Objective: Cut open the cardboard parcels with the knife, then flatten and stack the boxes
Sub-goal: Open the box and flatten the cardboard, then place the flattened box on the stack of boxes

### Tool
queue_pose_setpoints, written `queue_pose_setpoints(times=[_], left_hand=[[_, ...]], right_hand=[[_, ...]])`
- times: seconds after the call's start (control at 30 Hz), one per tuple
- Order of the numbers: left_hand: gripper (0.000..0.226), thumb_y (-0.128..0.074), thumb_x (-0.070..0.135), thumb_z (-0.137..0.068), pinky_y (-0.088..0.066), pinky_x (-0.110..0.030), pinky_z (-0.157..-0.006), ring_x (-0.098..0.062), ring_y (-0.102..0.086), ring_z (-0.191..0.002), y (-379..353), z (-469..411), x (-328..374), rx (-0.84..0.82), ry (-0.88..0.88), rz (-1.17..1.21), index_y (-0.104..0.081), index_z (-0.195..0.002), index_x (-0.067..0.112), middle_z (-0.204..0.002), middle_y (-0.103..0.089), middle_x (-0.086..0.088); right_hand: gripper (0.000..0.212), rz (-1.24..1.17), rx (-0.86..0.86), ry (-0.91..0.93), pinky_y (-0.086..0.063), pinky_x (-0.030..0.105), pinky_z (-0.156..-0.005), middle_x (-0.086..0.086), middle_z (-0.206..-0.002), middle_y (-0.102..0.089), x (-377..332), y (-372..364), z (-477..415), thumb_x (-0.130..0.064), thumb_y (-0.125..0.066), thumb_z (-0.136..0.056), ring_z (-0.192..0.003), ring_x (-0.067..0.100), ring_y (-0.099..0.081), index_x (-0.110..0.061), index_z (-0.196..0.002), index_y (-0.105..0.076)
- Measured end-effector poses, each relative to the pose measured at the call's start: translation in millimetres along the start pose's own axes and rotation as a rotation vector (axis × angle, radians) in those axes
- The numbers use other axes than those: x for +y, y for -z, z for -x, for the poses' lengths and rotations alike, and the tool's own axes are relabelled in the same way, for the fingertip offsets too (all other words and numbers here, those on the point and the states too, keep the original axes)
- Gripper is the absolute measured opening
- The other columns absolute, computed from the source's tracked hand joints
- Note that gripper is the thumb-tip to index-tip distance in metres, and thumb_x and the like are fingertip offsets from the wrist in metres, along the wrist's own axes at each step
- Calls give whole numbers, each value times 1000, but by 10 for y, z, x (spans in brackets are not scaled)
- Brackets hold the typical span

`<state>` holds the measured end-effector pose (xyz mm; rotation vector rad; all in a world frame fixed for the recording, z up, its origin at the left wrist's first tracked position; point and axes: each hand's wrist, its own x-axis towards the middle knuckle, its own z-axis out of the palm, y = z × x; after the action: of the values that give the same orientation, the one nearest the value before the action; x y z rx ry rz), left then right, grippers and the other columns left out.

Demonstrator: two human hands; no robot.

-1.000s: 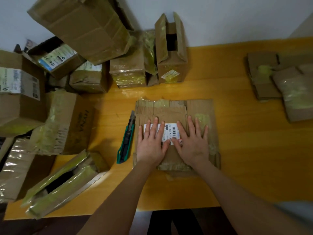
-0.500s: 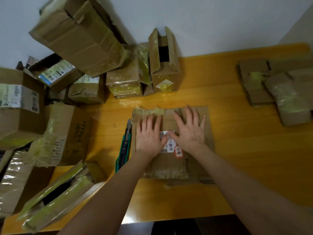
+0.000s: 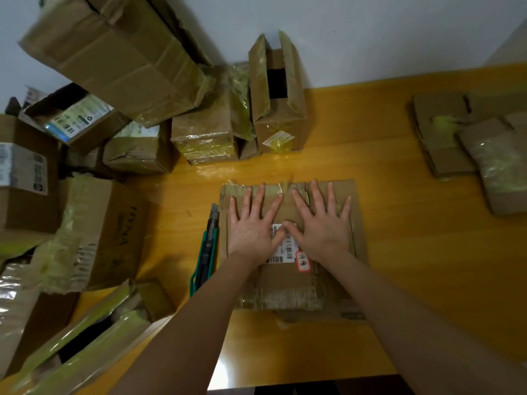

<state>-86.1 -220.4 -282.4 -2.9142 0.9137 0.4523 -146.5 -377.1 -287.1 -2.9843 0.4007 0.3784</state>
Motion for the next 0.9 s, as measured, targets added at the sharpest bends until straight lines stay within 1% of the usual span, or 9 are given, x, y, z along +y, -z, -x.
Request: queue_pose_setpoints(times=[0.1,0.2,0.27,0.4,0.47,0.53,0.67,0.83,0.9], left_hand=[[65,-4,62,-94,10,-57,-116,-28,25,-145,92,22,11,-44,-3,-5,16,-150,37,-157,29,-5],[59,-9,57,-99,12,-54,-117,-26,26,-145,188,232,44,-37,4,31,24,-145,38,-156,30,-6],[60,-9,58,-99,13,-53,-117,-25,26,-144,198,467,115,-25,10,73,25,-144,38,-156,30,-4],[65,7,66,-89,15,-54,-116,-24,29,-143,-22,876,227,-59,36,108,25,-146,39,-157,29,-2],[69,19,68,-81,14,-56,-115,-24,33,-141,-124,908,224,-91,55,97,31,-143,39,-155,31,-1],[66,15,67,-84,14,-57,-115,-25,33,-141,-145,882,228,-114,55,74,34,-141,38,-153,35,0],[65,-9,62,-96,11,-57,-116,-26,28,-144,-71,894,230,-167,46,84,26,-145,37,-156,30,0],[71,-29,60,-97,1,-53,-119,-25,14,-148,119,876,212,-203,50,140,7,-153,37,-162,14,1],[75,-38,55,-97,-2,-52,-119,-26,11,-149,188,869,198,-223,48,196,5,-154,34,-162,12,-1]], right_hand=[[77,-21,-35,33,7,64,-112,5,-160,19,27,74,21,-77,0,-81,-145,34,19,-41,-149,12],[79,-54,-79,19,9,62,-114,8,-159,22,115,146,246,-76,-13,-86,-145,31,21,-37,-150,12],[84,-66,-65,-33,8,62,-113,10,-160,19,167,160,500,-79,-5,-82,-146,33,18,-34,-153,5],[93,-48,-130,-80,7,62,-114,11,-158,21,91,49,895,-79,14,-73,-145,34,20,-31,-152,10],[90,-33,-126,-96,7,62,-114,11,-157,24,63,-28,926,-77,15,-75,-144,34,22,-30,-152,14],[86,-24,-135,-97,7,61,-114,10,-157,24,73,-49,896,-76,11,-79,-145,34,21,-31,-151,14],[85,-90,-148,-110,1,57,-116,10,-159,20,84,47,914,-79,-18,-85,-146,31,18,-32,-153,6],[116,-366,-98,-523,-27,50,-113,11,-159,11,65,362,906,-66,-69,-71,-145,37,-9,-28,-153,3],[120,-472,-97,-645,-33,51,-110,16,-157,-5,89,442,885,-54,-79,-68,-141,39,-21,-28,-153,1]])
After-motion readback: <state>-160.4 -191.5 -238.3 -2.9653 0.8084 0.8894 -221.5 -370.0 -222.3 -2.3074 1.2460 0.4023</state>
